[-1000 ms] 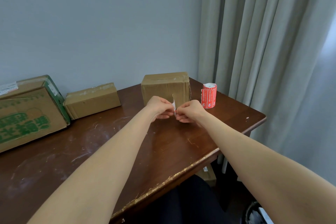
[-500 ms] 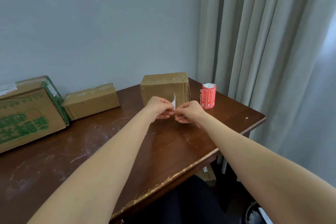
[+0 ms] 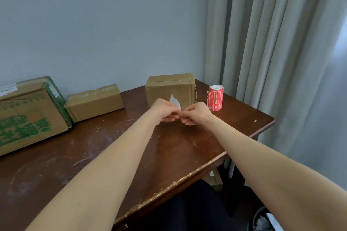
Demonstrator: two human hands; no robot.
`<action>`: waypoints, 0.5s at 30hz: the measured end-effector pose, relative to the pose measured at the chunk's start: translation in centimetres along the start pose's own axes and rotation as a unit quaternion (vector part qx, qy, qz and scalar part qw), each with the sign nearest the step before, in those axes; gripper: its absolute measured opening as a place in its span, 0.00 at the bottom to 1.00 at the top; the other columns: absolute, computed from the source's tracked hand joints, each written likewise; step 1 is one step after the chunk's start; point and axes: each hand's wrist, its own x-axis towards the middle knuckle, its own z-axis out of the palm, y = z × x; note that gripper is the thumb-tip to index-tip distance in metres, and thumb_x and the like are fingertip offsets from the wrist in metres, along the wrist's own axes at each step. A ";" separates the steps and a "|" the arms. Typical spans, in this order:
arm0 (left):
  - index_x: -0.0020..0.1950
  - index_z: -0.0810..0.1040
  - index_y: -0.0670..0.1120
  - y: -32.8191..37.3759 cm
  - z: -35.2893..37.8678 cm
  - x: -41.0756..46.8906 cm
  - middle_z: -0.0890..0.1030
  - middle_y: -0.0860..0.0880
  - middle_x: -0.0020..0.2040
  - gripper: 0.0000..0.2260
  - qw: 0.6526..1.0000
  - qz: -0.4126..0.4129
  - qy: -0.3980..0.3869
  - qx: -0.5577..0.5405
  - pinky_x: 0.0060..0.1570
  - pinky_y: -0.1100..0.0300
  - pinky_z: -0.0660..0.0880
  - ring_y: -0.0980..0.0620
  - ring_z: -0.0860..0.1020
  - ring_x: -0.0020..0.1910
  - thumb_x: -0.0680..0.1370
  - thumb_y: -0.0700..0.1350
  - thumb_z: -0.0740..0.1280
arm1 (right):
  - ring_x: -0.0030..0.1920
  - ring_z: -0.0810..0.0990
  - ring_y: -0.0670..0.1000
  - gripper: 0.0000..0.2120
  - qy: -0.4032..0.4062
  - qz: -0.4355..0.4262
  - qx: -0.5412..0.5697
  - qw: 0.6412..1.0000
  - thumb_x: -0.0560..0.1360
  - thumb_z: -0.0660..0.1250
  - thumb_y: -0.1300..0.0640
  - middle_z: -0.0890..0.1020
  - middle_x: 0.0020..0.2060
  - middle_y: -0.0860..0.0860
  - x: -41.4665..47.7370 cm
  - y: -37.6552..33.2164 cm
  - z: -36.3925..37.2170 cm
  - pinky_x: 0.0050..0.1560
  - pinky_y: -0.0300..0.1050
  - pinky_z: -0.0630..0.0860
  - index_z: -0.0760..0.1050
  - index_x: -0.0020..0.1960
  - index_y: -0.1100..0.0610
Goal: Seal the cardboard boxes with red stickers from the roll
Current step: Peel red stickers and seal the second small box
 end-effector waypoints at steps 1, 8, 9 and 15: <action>0.42 0.82 0.40 0.0 0.0 0.0 0.85 0.43 0.41 0.02 1.000 0.001 0.000 0.000 0.46 0.59 0.81 0.53 0.83 0.38 0.73 0.35 0.69 | 0.36 0.83 0.49 0.03 0.001 -0.001 -0.003 1.000 0.73 0.71 0.63 0.84 0.37 0.58 0.0 0.0 0.0 0.39 0.38 0.82 0.82 0.42 0.63; 0.47 0.83 0.38 -0.2 0.1 0.1 0.85 0.42 0.43 0.05 1.000 -0.006 0.005 0.003 0.46 0.59 0.81 0.52 0.83 0.39 0.73 0.35 0.70 | 0.34 0.82 0.48 0.04 0.010 0.002 -0.008 1.000 0.74 0.68 0.64 0.83 0.35 0.57 0.0 0.2 0.3 0.35 0.36 0.80 0.81 0.44 0.64; 0.48 0.83 0.38 -0.3 0.1 0.1 0.85 0.42 0.43 0.05 1.000 -0.009 0.004 0.001 0.45 0.60 0.81 0.53 0.83 0.39 0.73 0.35 0.70 | 0.33 0.82 0.48 0.05 0.010 0.005 -0.008 1.000 0.75 0.67 0.64 0.83 0.35 0.57 0.0 0.2 0.3 0.34 0.36 0.80 0.81 0.45 0.65; 0.48 0.82 0.37 -0.3 0.3 0.1 0.85 0.43 0.43 0.05 1.000 -0.026 0.010 -0.013 0.44 0.59 0.81 0.54 0.82 0.36 0.73 0.36 0.69 | 0.33 0.82 0.49 0.05 0.026 0.022 0.004 0.999 0.74 0.66 0.65 0.83 0.34 0.57 -0.1 0.1 0.4 0.35 0.38 0.80 0.81 0.43 0.64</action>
